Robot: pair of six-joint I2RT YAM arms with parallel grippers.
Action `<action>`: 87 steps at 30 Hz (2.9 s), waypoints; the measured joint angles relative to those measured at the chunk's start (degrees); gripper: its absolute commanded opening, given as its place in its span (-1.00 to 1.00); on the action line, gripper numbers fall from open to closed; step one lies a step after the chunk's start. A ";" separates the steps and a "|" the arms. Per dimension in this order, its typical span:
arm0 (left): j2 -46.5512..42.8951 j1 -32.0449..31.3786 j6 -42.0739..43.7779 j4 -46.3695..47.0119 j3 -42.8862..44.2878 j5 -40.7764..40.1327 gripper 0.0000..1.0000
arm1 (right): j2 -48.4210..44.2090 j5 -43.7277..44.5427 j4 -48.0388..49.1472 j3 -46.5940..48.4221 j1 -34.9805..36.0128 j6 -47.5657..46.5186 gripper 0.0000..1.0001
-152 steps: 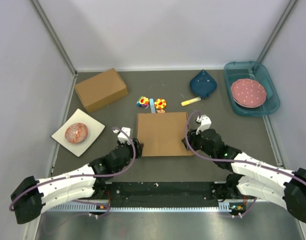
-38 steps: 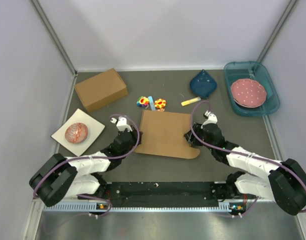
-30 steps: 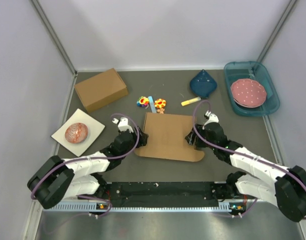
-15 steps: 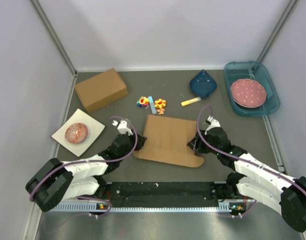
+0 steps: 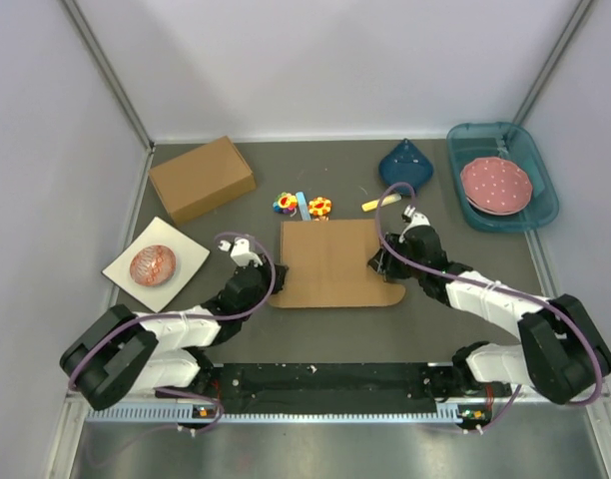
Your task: Fold the paper box
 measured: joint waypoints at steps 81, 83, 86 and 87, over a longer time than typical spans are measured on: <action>-9.77 9.33 0.87 -21.31 3.21 -1.18 -0.78 | -10.27 -3.28 -4.46 -5.55 -11.63 -0.20 -0.68; -8.31 9.53 0.74 -19.71 3.19 0.35 -0.78 | -7.98 -4.63 -2.40 -5.57 -11.63 0.09 -0.68; -6.38 9.75 0.44 -17.11 3.17 2.29 -0.77 | -5.86 -6.23 0.66 -5.68 -11.63 0.57 -0.68; -5.84 9.75 0.37 -16.39 3.13 2.71 -0.77 | -5.42 -6.60 1.73 -5.81 -11.63 0.68 -0.68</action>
